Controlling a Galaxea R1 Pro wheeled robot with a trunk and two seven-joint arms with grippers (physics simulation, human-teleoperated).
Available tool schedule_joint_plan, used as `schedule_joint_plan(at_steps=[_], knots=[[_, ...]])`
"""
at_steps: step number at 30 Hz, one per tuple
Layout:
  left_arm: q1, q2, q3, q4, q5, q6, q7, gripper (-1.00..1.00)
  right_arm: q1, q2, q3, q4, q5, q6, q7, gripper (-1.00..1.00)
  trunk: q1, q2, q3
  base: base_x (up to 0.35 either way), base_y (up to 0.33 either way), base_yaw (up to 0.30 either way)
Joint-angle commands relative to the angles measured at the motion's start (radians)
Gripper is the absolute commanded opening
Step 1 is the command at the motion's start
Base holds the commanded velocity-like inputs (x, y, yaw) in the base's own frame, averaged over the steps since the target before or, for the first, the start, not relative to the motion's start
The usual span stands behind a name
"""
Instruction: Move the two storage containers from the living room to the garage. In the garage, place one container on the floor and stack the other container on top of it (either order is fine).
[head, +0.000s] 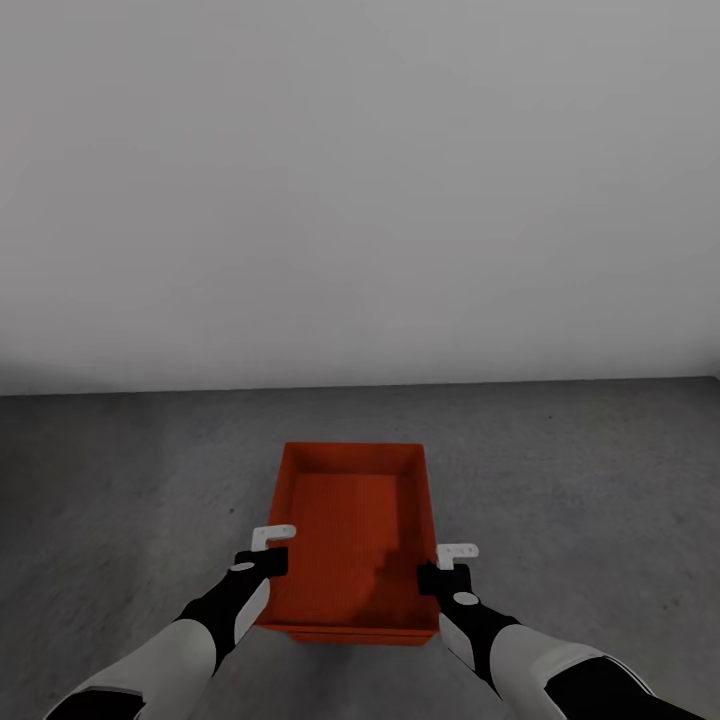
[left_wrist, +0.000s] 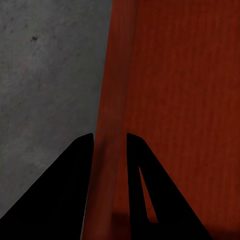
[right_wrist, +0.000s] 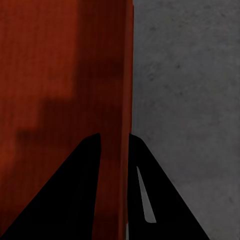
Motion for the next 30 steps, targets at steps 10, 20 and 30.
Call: schedule_joint_plan(at_steps=[10,20,30], knots=[[-0.001,0.001,0.026,-0.002,0.000,0.006,0.077,-1.00,0.000,-0.067,-0.022,-0.001,-0.016,-0.007,-0.063,-1.00,0.000,0.000,-0.001,0.000,0.000,0.000],[-0.001,0.001,0.026,-0.002,0.000,0.006,0.077,-1.00,0.000,-0.067,-0.022,-0.001,-0.016,-0.006,-0.063,-1.00,0.019,-0.035,-0.016,0.000,0.000,0.000],[-0.001,0.001,0.026,-0.002,-0.001,0.006,0.077,-1.00,0.000,-0.067,-0.022,-0.001,-0.016,-0.007,-0.063,-1.00,0.019,-0.035,-0.016,0.000,0.000,0.000]])
